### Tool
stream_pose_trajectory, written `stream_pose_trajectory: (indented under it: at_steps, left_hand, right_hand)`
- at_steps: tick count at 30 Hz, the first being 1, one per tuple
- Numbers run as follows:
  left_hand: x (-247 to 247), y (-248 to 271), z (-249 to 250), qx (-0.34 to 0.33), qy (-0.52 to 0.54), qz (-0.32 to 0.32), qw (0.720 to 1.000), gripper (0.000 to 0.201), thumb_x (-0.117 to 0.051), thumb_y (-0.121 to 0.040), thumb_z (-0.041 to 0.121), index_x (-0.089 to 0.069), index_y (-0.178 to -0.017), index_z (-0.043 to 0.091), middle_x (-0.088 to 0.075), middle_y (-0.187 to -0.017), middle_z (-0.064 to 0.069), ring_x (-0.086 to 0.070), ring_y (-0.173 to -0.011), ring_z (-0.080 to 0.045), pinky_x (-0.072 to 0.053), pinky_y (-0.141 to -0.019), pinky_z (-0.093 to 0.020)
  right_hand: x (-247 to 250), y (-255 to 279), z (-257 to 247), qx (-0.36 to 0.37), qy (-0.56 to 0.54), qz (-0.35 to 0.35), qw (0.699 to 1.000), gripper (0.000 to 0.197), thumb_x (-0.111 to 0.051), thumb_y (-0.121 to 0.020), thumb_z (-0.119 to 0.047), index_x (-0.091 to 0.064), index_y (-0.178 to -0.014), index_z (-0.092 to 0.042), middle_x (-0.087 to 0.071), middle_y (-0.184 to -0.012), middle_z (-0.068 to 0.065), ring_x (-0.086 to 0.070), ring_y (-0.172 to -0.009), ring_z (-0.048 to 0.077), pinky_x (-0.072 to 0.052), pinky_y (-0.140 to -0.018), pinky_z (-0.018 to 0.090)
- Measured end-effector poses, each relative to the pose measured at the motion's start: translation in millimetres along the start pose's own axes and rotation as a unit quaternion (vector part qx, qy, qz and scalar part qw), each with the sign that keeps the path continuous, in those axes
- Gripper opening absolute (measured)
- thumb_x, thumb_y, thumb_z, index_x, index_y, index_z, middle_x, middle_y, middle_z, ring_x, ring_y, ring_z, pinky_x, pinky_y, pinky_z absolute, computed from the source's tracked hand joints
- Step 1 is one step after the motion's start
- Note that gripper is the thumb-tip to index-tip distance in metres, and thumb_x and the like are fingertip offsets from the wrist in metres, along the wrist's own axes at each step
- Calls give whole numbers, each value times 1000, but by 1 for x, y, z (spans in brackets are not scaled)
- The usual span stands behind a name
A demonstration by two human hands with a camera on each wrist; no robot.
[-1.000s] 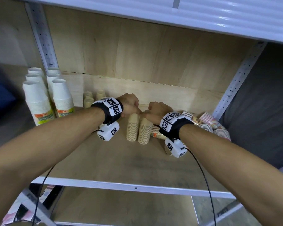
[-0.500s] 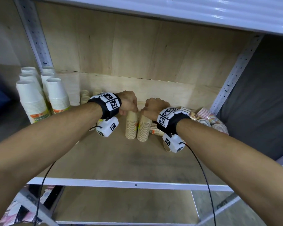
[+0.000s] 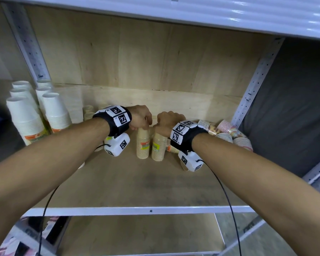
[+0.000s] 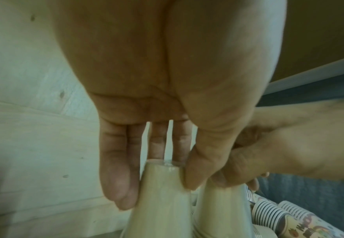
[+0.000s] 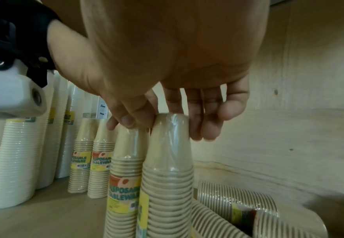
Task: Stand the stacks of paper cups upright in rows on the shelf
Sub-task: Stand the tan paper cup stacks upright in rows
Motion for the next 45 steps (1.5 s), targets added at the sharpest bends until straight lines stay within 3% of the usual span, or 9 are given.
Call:
stream_pose_trajectory:
  at_steps: [3,8,16,20,25,31,38,42,45]
  left_hand:
    - [1,1,2,-5,4,1,1000,32,-65,-87,24,-64,-119,26,-63,-109,-3,-67,-82,-21,-57,-64,-28]
    - [3,-1,-3,13,16,14,1000,30,-68,-86,31,-64,-114,21,-72,-83,-12,-73,-74,-25,-60,-67,-34]
    - [2,0,3,1,18,17,1000,28,-67,-86,23,-65,-113,21,-68,-96,-7,-68,-69,-21,-56,-57,-27]
    - [3,0,0,20,26,33,999,29,-70,-85,31,-64,-111,20,-72,-83,-11,-73,-70,-24,-62,-67,-35]
    - [0,2,4,8,31,21,999,28,-70,-86,25,-66,-113,24,-66,-102,-7,-72,-71,-22,-57,-58,-26]
    - [-1,6,2,7,23,14,1000,30,-73,-82,18,-66,-111,24,-61,-110,-6,-72,-75,-25,-62,-65,-33]
    - [15,19,-12,37,15,13,999,27,-73,-82,11,-67,-108,20,-62,-105,-6,-71,-71,-24,-61,-64,-31]
    - [26,33,-31,71,4,19,997,25,-73,-81,10,-66,-103,21,-63,-104,-7,-72,-70,-25,-56,-55,-26]
    - [31,45,-49,100,-5,25,995,24,-73,-81,11,-66,-101,20,-66,-103,-7,-72,-69,-25,-58,-61,-30]
  right_hand:
    - [1,2,0,2,8,16,1000,36,-55,-79,-49,-62,-98,-19,-59,-86,0,-57,-79,22,-39,-70,31]
    - [4,4,1,0,24,32,999,31,-52,-87,-47,-57,-93,-17,-53,-87,1,-51,-79,23,-37,-70,31]
    - [6,6,-3,22,16,22,999,36,-56,-82,-50,-61,-97,-17,-53,-83,0,-53,-78,22,-37,-68,29]
    - [4,5,0,4,14,18,1000,34,-57,-83,-49,-58,-89,-16,-52,-80,1,-54,-76,23,-39,-64,29]
    - [2,4,-1,15,-11,-4,1000,35,-61,-79,-47,-61,-95,-16,-55,-79,-1,-57,-74,22,-38,-55,24]
    - [2,4,-2,8,-23,-14,1000,36,-62,-79,-46,-62,-97,-15,-59,-88,2,-58,-74,21,-38,-54,23]
    - [6,-1,-16,21,-28,-36,999,29,-61,-79,-38,-61,-93,-13,-58,-86,4,-60,-74,21,-41,-53,23]
    - [10,-5,-39,49,-48,-33,997,29,-63,-80,-34,-66,-93,-9,-59,-81,5,-60,-73,22,-40,-54,22]
    - [13,-10,-61,77,-59,-24,995,28,-63,-79,-33,-67,-94,-10,-63,-87,7,-63,-76,24,-42,-55,23]
Point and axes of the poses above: each hand's wrist, its own y-axis away from the middle knuckle, its own x-axis out of the back of the hand, z = x × y, the point moved 6 cm from there along -y, towards the middle knuckle
